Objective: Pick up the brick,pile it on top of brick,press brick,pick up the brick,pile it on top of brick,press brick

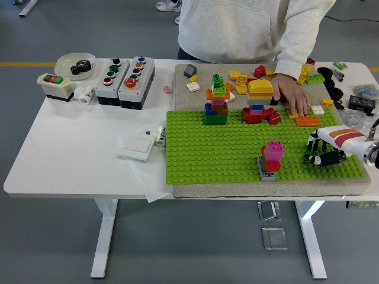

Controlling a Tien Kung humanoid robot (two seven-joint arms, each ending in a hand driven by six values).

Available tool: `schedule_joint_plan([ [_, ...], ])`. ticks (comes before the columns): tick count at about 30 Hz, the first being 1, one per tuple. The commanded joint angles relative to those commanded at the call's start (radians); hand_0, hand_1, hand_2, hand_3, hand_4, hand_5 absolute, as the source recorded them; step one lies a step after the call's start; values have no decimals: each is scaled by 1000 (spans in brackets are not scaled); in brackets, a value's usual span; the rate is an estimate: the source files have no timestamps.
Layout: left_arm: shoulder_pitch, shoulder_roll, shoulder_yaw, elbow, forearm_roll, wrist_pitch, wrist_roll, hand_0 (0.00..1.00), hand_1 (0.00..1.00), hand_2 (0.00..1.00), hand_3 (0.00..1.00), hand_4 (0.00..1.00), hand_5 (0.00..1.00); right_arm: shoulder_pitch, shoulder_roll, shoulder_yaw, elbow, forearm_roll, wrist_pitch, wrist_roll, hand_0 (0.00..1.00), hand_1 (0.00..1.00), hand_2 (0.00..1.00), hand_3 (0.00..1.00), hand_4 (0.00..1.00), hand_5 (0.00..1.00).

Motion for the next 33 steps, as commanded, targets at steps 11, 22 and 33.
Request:
schedule_joint_plan([
  [11, -2, 1, -2, 0, 1, 0, 0, 788, 712, 605, 533, 523, 509, 0, -20, 28, 22, 1, -14, 11, 261, 400, 481, 478, 644, 487],
  [22, -3, 0, -11, 0, 6, -1, -1, 788, 713, 605, 532, 523, 509, -9, -53, 91, 59, 6, -24, 10, 268, 399, 480, 479, 628, 478],
  [33, -3, 1, -9, 0, 5, -2, -1, 789, 714, 605, 532, 523, 509, -28, -68, 95, 114, -20, 79, -63, 509, 545, 616, 573, 842, 398],
])
